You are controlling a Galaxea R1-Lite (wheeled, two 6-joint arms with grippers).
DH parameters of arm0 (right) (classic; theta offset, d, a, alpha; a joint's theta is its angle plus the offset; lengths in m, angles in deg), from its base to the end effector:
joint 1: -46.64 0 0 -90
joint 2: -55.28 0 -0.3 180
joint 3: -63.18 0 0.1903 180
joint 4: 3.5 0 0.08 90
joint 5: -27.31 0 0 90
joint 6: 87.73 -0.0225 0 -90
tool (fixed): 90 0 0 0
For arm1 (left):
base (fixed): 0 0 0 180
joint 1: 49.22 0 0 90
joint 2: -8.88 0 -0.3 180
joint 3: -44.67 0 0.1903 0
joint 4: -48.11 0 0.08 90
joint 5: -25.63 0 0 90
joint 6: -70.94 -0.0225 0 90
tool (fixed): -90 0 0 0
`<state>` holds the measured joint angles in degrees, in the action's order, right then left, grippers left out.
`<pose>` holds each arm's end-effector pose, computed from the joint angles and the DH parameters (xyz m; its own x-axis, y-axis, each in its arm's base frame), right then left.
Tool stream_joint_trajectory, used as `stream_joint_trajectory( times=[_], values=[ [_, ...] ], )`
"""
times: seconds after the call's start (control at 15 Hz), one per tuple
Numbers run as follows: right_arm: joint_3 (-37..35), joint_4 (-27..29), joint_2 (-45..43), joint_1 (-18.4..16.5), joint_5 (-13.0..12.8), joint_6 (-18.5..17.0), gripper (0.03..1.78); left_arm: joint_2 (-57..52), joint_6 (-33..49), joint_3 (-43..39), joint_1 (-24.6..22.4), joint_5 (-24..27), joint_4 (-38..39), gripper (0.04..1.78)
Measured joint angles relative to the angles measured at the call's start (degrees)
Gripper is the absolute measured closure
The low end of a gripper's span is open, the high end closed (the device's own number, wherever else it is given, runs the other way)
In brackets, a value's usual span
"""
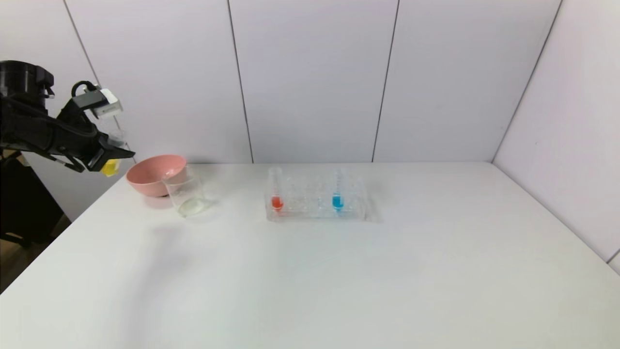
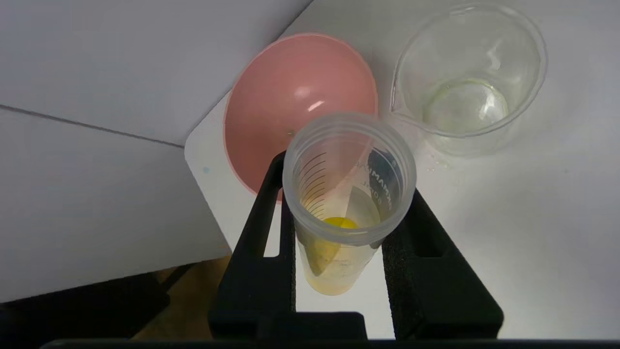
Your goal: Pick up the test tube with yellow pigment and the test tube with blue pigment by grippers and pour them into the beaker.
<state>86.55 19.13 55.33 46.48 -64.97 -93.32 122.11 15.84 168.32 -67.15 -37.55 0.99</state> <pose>-0.0228 -0.0008 0.0768 0.9990 -0.0426 0.0120 0.0412 0.9943 0.0979 0.3701 0.1091 0.2503 0.8197 -0.2090 -0.5333 0.5061 0.7004 0.5033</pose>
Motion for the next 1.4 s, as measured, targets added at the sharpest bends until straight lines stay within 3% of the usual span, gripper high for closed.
stream_joint_trajectory(
  times=[0.27,0.53,0.8,1.2,1.4],
  values=[
    [0.00,0.00,0.00,0.00,0.00,0.00,0.10,3.32,-10.91,7.66,0.40,-0.09,-7.55,1.30],
    [0.00,0.00,0.00,0.00,0.00,0.01,0.10,6.31,-19.07,12.48,1.12,-0.39,-10.33,1.30],
    [0.00,0.02,0.00,0.02,0.00,0.00,0.10,8.36,-20.29,13.53,2.23,-2.02,-10.25,1.30],
    [0.00,0.00,0.00,0.00,0.00,0.00,0.10,8.46,-24.64,13.62,4.11,-11.36,-11.00,1.30],
    [0.00,0.00,0.00,0.00,0.00,0.00,0.10,8.33,-26.71,13.62,5.06,-11.89,-10.86,1.30]
  ],
)
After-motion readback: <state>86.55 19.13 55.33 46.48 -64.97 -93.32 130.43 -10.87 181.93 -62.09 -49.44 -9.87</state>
